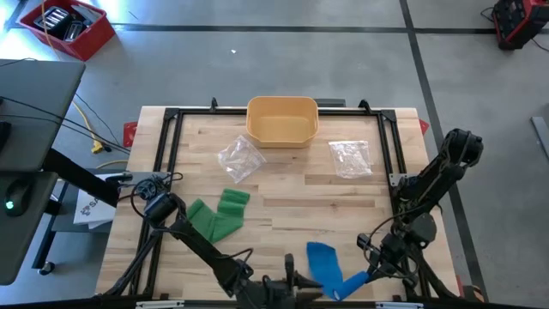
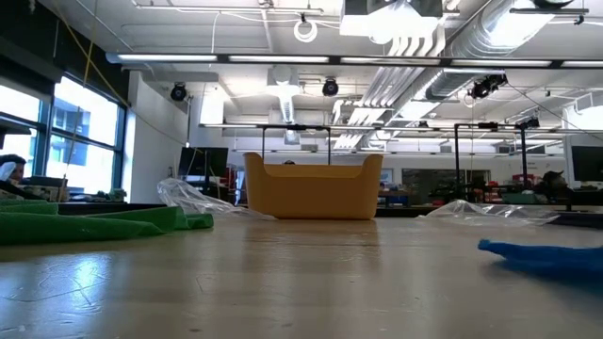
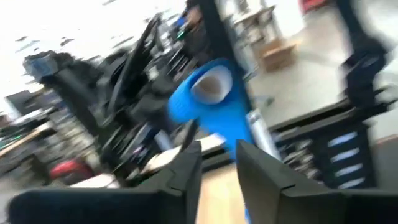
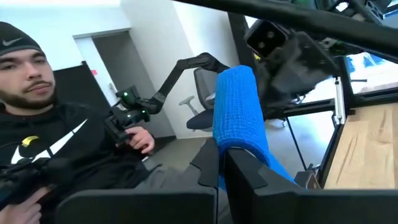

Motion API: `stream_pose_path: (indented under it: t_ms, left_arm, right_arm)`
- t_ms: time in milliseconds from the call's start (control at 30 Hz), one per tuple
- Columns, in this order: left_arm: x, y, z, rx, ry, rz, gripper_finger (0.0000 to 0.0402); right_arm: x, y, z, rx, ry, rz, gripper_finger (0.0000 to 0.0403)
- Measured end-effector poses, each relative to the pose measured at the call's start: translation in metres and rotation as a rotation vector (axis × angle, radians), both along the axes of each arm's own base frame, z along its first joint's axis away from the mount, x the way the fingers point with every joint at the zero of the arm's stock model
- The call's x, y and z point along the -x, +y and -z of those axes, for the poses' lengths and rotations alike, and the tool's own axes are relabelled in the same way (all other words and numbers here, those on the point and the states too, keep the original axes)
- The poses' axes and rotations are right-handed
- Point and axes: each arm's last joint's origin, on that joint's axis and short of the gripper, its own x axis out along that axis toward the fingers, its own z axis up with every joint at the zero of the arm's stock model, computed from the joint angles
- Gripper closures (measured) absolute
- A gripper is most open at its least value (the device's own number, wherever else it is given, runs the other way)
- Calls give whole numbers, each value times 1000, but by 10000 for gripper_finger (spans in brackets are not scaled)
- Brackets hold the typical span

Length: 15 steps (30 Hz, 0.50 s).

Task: Roll bandage
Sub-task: Roll the blue bandage

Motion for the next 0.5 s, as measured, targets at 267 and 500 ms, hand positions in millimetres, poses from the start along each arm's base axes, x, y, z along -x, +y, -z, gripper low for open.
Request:
stream_pose_path:
  t_ms: [267,500]
  left_arm:
    - [0,-3,-6,-85,-26,34,223]
    - [-14,-16,-20,-246,-10,-95,239]
  right_arm:
    - [-1,0,0,2,1,14,403]
    - [-3,-4,-2,-22,12,84,403]
